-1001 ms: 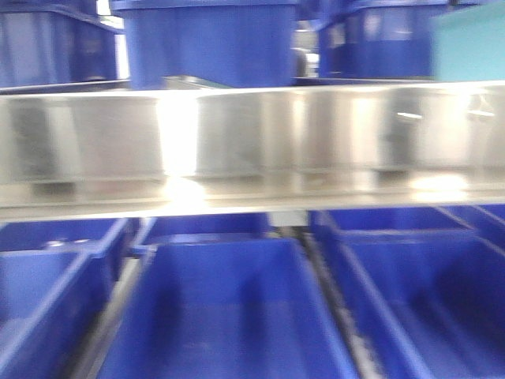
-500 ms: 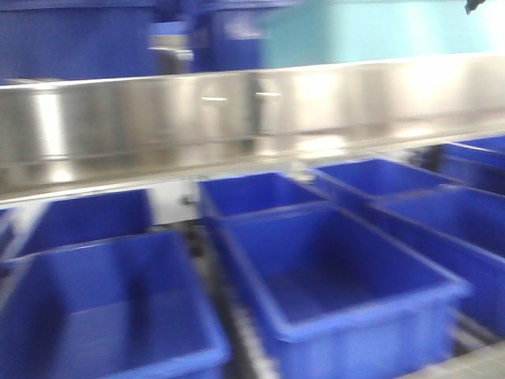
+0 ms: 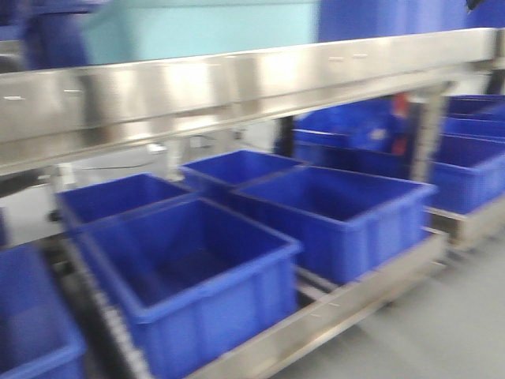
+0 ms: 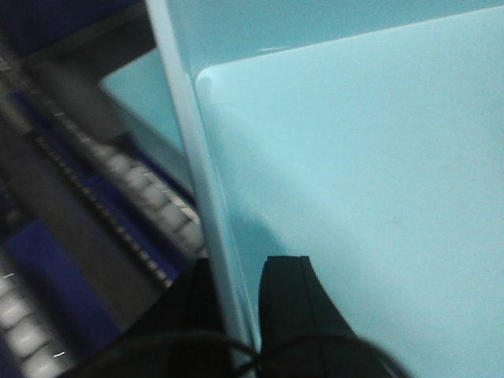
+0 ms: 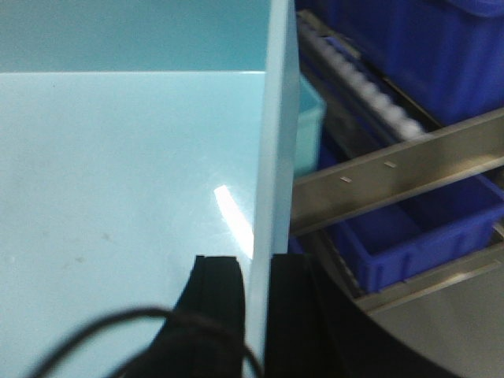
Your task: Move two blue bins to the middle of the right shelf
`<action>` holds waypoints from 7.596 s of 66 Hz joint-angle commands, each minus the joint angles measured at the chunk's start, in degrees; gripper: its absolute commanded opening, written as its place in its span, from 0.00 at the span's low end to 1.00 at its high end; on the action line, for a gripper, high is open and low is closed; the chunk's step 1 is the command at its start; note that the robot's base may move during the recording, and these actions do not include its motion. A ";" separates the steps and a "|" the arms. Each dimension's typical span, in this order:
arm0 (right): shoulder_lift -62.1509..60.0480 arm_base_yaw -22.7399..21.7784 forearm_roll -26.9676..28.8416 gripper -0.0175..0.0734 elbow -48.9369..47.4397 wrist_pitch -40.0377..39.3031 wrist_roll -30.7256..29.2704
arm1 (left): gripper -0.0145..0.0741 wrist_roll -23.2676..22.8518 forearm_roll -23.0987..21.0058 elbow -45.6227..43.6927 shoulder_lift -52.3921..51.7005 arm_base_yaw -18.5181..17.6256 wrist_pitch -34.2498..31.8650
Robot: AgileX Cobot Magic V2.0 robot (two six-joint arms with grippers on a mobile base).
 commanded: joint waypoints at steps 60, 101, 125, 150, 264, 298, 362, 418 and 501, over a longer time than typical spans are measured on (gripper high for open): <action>-0.98 0.43 3.77 0.02 -0.96 -3.59 -0.34 | 0.04 0.96 -3.62 -0.48 -0.42 -0.96 -2.57; -0.98 0.43 3.77 0.02 -0.96 -3.59 -0.34 | 0.04 0.96 -3.62 -0.48 -0.42 -0.96 -2.57; -0.98 0.43 3.77 0.02 -0.96 -3.59 -0.34 | 0.04 0.96 -3.62 -0.48 -0.42 -0.96 -2.57; -0.98 0.43 3.77 0.02 -0.96 -3.59 -0.34 | 0.04 0.96 -3.62 -0.48 -0.42 -0.96 -2.57; -0.88 0.43 3.77 0.02 -0.96 -3.62 -0.34 | 0.04 0.96 -3.52 -0.48 -0.19 -0.96 -2.73; -0.78 0.43 3.77 0.02 -0.96 -3.62 -0.34 | 0.04 0.96 -3.52 -0.48 -0.06 -0.86 -3.56; -0.78 0.43 3.77 0.02 -0.96 -3.62 -0.34 | 0.04 0.96 -3.52 -0.48 0.73 -0.86 -31.13; -0.78 0.43 3.77 0.02 -0.96 -3.62 -0.34 | 0.04 0.96 -3.52 -0.48 0.73 -0.86 -32.50; -0.78 0.43 3.77 0.02 -0.96 -3.62 -0.34 | 0.04 0.96 -3.52 -0.48 0.73 -0.65 -32.49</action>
